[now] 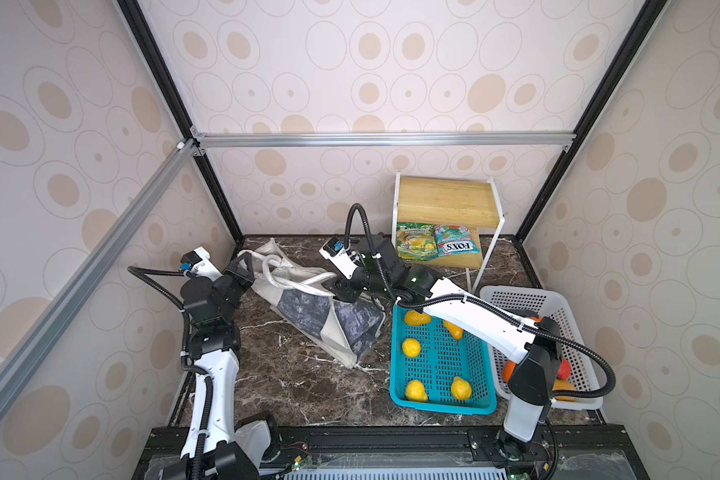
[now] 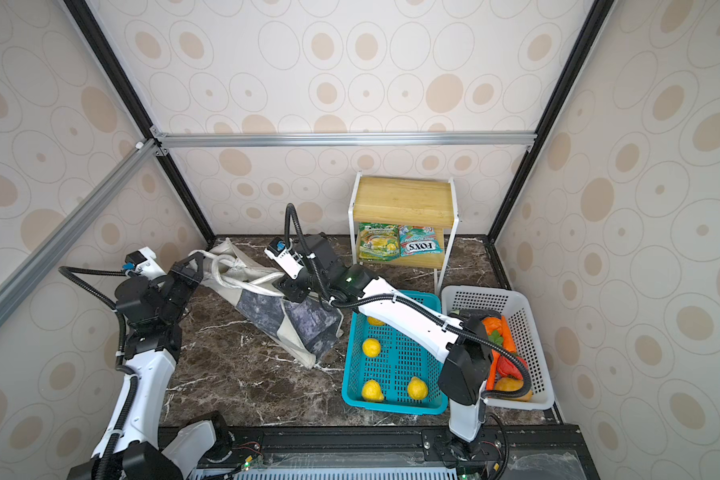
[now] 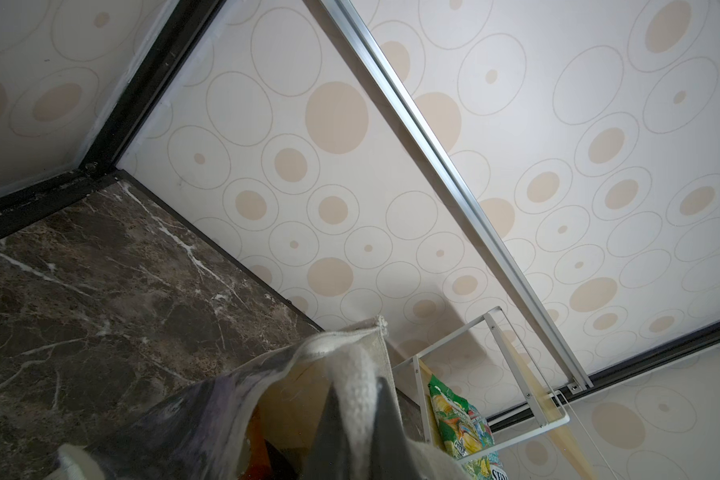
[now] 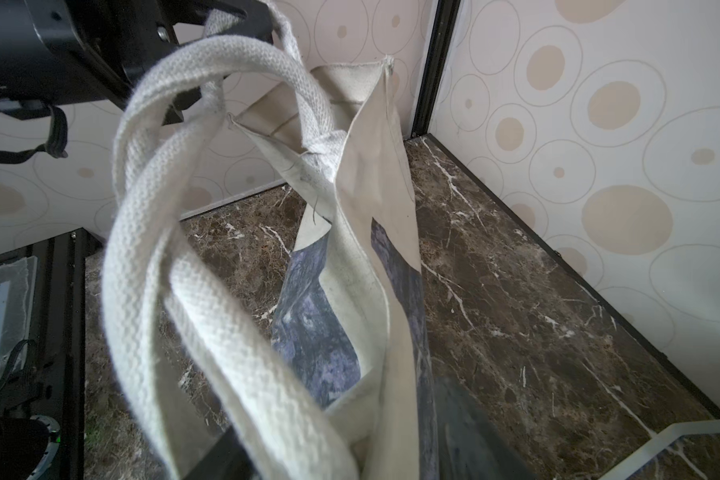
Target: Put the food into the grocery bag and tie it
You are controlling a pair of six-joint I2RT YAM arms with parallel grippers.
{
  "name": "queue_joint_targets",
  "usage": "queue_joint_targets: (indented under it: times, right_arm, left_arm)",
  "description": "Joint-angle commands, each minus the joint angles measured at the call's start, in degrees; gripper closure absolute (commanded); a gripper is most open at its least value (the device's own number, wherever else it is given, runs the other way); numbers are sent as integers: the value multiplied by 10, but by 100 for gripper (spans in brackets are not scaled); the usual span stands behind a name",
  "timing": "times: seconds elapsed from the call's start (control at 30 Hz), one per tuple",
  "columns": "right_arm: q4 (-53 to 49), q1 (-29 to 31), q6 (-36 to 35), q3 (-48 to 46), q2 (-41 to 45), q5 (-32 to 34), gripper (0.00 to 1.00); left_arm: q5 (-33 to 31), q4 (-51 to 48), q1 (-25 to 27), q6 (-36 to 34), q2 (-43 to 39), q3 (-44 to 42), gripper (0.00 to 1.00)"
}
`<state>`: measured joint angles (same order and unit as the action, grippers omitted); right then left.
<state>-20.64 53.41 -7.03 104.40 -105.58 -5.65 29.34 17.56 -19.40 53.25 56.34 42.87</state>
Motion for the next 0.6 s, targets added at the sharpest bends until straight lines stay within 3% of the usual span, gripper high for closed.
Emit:
queue_joint_targets:
  times: [0.0,0.27,0.53,0.57]
  right_arm:
    - [-34,20,-33,35,-17,3,36]
    - [-61,40,-65,96,-54,20,35]
    - [-18,44,-41,91,-43,-8,71]
    - [-1,44,-29,76,-34,2,78]
  left_arm:
    - [-3,12,7,-14,0,30,100]
    - [-3,14,18,-11,4,35,100]
    - [-21,-9,21,-31,4,50,100]
    - [-48,-33,20,-42,7,62,100]
